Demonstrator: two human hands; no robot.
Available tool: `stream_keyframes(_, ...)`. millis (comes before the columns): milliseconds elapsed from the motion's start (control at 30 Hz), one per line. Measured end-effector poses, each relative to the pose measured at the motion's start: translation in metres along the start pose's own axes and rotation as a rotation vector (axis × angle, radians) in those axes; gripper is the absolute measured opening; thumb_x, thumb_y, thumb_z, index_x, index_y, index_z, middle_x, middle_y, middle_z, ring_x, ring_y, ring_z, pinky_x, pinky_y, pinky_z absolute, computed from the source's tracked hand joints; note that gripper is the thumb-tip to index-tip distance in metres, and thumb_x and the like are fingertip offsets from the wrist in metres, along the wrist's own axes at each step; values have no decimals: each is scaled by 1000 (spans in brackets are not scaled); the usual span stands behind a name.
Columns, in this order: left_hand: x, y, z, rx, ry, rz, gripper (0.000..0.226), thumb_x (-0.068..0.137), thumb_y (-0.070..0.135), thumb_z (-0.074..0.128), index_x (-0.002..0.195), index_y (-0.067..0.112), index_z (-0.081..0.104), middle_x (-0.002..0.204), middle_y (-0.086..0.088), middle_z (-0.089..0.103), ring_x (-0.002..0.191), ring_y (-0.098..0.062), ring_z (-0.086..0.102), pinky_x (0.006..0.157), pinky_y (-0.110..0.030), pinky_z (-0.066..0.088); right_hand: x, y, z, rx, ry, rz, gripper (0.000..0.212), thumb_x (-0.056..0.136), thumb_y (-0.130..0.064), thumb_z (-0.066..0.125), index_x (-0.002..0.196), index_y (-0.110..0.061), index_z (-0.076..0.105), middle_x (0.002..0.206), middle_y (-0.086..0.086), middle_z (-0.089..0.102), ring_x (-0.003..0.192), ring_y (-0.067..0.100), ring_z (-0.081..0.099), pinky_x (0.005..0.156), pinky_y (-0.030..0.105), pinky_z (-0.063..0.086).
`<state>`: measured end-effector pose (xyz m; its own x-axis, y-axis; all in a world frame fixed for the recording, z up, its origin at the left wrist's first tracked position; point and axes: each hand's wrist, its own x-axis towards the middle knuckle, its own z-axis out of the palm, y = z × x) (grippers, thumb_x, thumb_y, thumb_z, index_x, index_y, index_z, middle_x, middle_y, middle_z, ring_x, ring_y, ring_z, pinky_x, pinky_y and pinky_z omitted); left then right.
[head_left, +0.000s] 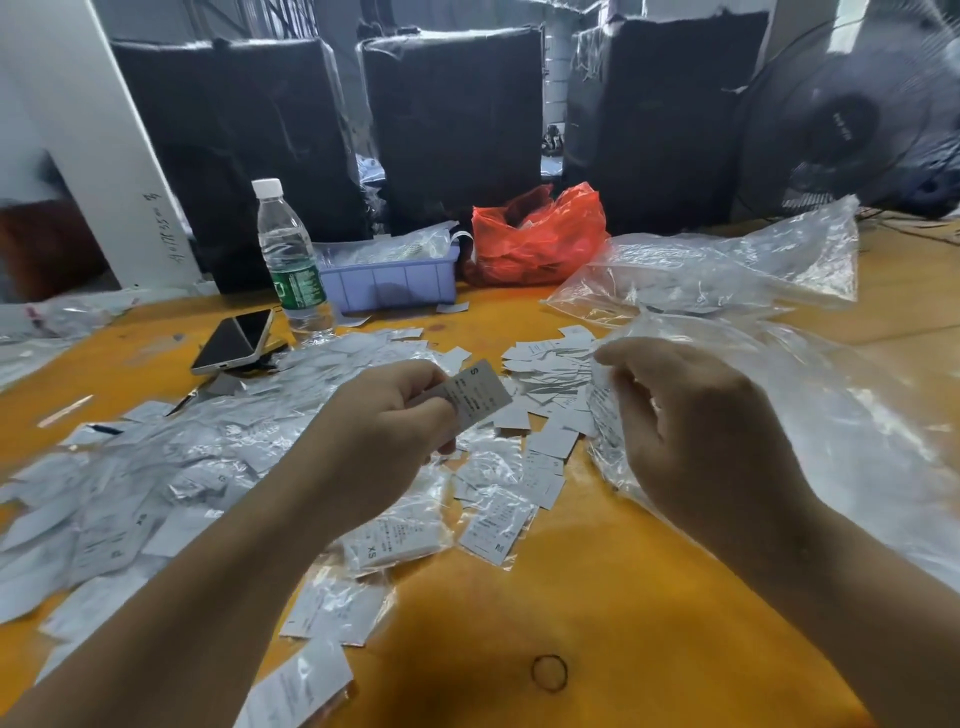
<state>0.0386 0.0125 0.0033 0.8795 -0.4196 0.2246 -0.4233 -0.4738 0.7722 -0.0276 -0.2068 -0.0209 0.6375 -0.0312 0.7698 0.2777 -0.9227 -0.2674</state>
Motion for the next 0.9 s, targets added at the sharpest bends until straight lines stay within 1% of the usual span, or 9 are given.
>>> stream_keyframes(67, -3, -9, -5, -43, 32, -18, 15, 81, 30, 51, 81, 26, 66, 69, 11, 67, 51, 0, 52, 42, -12, 38, 6, -14, 6, 400, -121, 145, 20, 93, -6, 61, 106, -18, 69, 76, -7, 69, 67, 12, 64, 58, 36, 54)
stream_keyframes(200, -9, -26, -9, -153, 152, -34, 22, 90, 17, 56, 100, 37, 59, 67, 8, 67, 50, -4, 51, 47, -20, 43, 30, -41, 32, 834, -339, 338, 22, 92, -8, 59, 99, -27, 67, 72, 0, 65, 61, 23, 58, 61, 47, 52)
stream_keyframes(267, -12, -32, -10, -128, 219, -17, 35, 93, 9, 52, 102, 42, 54, 62, 9, 63, 51, -15, 50, 48, -29, 43, 43, -50, 47, 887, -381, 356, 19, 90, -11, 65, 102, -25, 66, 72, -1, 62, 62, 15, 57, 63, 41, 53)
stream_keyframes(367, -17, -35, -9, -108, 185, 2, 26, 90, 15, 51, 86, 37, 64, 67, 9, 64, 54, -16, 52, 49, -32, 45, 46, -56, 63, 928, -403, 346, 18, 86, -12, 71, 101, -20, 68, 72, 8, 61, 63, 18, 56, 61, 31, 50)
stream_keyframes(500, -17, -36, -3, -198, 29, -2, 25, 84, 37, 48, 80, 23, 68, 70, 3, 62, 62, -5, 55, 51, -17, 41, 34, -59, 73, 861, -403, 238, 3, 83, -16, 74, 85, -19, 73, 76, 9, 70, 74, 29, 65, 68, 44, 55)
stream_keyframes(633, -17, -33, 1, -256, -28, 13, 29, 88, 50, 54, 90, 25, 70, 70, 12, 64, 63, 1, 57, 54, -11, 42, 31, -56, 74, 831, -367, 238, 9, 85, -14, 70, 80, -21, 73, 76, 7, 65, 74, 30, 61, 69, 51, 53)
stream_keyframes(700, -18, -32, -1, -339, -33, -9, 32, 88, 49, 57, 84, 22, 72, 69, 8, 64, 62, -2, 56, 53, -13, 42, 31, -54, 73, 816, -377, 238, 7, 85, -25, 70, 78, -23, 71, 84, 0, 64, 82, 21, 62, 76, 42, 52)
stream_keyframes(800, -18, -29, -5, -427, -40, -53, 29, 82, 43, 59, 80, 17, 73, 67, 5, 63, 60, -6, 55, 50, -16, 41, 32, -50, 66, 827, -404, 272, 22, 77, -43, 67, 76, -21, 68, 88, -7, 63, 87, 8, 62, 81, 27, 47)
stream_keyframes(900, -19, -29, -4, -401, -12, -56, 24, 83, 35, 64, 82, 13, 71, 65, 5, 63, 57, -6, 54, 50, -17, 42, 34, -48, 59, 937, -519, 297, 28, 74, -37, 68, 85, -12, 69, 90, 1, 71, 88, 13, 67, 84, 35, 52)
